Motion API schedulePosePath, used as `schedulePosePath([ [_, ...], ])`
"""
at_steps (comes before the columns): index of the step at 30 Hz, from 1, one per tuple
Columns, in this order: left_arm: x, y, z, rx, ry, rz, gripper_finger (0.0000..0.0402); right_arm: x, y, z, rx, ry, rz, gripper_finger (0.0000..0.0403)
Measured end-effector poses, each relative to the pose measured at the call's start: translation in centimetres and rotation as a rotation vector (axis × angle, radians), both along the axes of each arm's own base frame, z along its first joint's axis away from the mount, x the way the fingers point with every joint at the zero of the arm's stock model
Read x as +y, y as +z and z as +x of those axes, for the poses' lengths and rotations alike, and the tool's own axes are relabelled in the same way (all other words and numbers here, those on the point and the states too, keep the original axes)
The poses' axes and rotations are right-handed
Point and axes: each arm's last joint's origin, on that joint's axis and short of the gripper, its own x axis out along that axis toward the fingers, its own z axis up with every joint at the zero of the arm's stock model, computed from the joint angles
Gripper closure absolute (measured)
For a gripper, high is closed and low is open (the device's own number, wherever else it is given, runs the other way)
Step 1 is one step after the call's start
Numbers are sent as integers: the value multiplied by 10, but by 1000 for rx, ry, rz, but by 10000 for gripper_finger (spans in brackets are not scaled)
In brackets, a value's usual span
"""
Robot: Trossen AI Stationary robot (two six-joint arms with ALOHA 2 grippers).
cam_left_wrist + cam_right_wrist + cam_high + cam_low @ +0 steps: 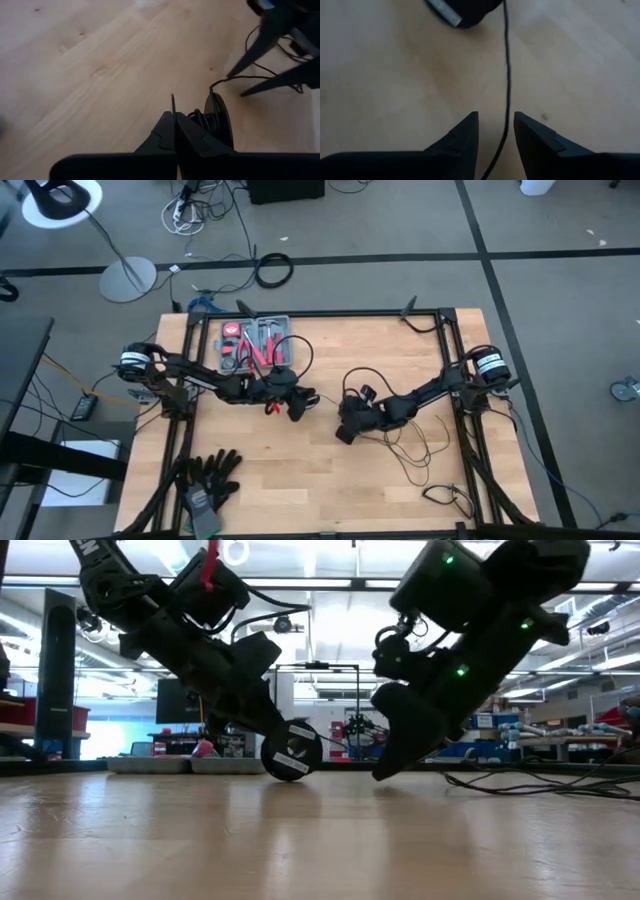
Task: Coil cords
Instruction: Coil the black wire onto the spool
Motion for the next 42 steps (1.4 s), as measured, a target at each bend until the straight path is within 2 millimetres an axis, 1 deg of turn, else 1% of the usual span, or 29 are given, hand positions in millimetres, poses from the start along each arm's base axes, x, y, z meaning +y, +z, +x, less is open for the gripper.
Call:
schedulePosePath([
  [3,0,5,-2,-12,-2,13,402,9,-2,-5,-6,3,2,268],
  [6,0,5,-7,-27,-2,14,402,16,-7,-12,-21,-28,-10,262],
  [9,0,-3,-15,-24,4,3,402,22,-11,-19,-66,-65,-11,258],
  [13,-1,-11,-25,-90,9,-44,402,31,-10,-21,-140,-63,-22,257],
  [17,-1,-12,-29,-139,14,-60,402,31,-8,-18,-162,-42,-34,264],
  [21,-1,-13,-29,-136,14,-60,402,24,-8,-16,-155,-51,-50,272],
  [28,-1,-13,-30,-131,10,-63,402,14,-7,-14,-166,-107,-106,295],
  [37,-1,-14,-30,-117,9,-66,402,14,-6,-13,-172,-109,-113,332],
  [40,-1,-14,-30,-117,10,-67,402,13,-6,-13,-180,-123,-117,357],
  [42,-2,-14,-30,-120,2,-72,402,12,-6,-13,-188,-139,-105,386],
])
